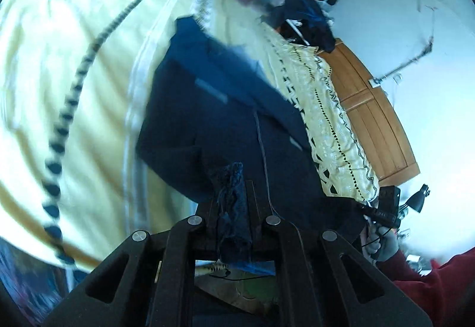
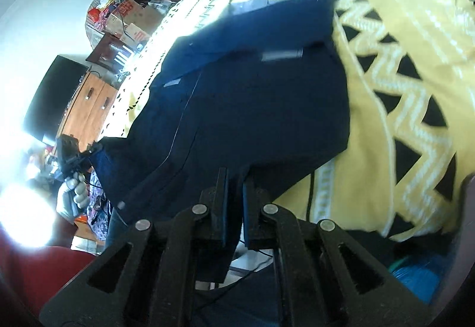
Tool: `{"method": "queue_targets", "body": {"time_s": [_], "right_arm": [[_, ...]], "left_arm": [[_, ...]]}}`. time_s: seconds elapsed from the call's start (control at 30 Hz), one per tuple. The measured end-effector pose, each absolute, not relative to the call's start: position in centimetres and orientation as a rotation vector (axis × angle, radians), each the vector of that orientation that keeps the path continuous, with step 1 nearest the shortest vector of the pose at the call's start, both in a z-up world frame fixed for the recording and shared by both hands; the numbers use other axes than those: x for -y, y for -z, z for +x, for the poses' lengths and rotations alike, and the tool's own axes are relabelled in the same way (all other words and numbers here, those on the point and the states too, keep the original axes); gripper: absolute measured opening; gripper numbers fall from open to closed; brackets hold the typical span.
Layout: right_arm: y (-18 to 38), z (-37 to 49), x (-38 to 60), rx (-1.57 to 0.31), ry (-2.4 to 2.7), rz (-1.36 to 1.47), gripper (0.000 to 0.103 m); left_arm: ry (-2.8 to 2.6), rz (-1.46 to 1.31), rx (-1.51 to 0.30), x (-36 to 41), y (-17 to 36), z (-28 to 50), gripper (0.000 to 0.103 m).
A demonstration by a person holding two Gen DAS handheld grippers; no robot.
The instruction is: Fold small clothes
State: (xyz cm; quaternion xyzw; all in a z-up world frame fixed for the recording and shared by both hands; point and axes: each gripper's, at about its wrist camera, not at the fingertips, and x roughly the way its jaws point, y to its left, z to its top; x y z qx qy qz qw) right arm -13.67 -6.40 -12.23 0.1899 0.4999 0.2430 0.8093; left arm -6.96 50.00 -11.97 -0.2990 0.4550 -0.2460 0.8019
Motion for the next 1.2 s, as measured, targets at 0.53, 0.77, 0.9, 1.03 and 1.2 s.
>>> {"method": "queue_targets", "body": {"time_s": [0.53, 0.77, 0.9, 1.03, 1.2], "right_arm": [[5.7, 4.7, 10.3, -0.836, -0.49, 0.576, 0.007], [15.3, 18.7, 11.2, -1.054, -0.359, 0.556, 0.011], [19.5, 21.3, 10.3, -1.129, -0.307, 0.47, 0.011], [19.2, 20.8, 10.6, -1.103, -0.344, 0.442, 0.012], [16.4, 18.1, 12.2, -0.977, -0.314, 0.375, 0.079]], "left_arm": [[0.604, -0.587, -0.752, -46.7, 3.0, 12.2, 0.012], [0.503, -0.558, -0.955, -43.2, 11.5, 28.7, 0.023], [0.382, -0.543, -1.181, -42.1, 21.3, 34.2, 0.028], [0.422, -0.579, -1.131, -42.8, 21.5, 34.6, 0.027], [0.445, -0.482, -1.109, -42.6, 19.1, 32.8, 0.044]]}}
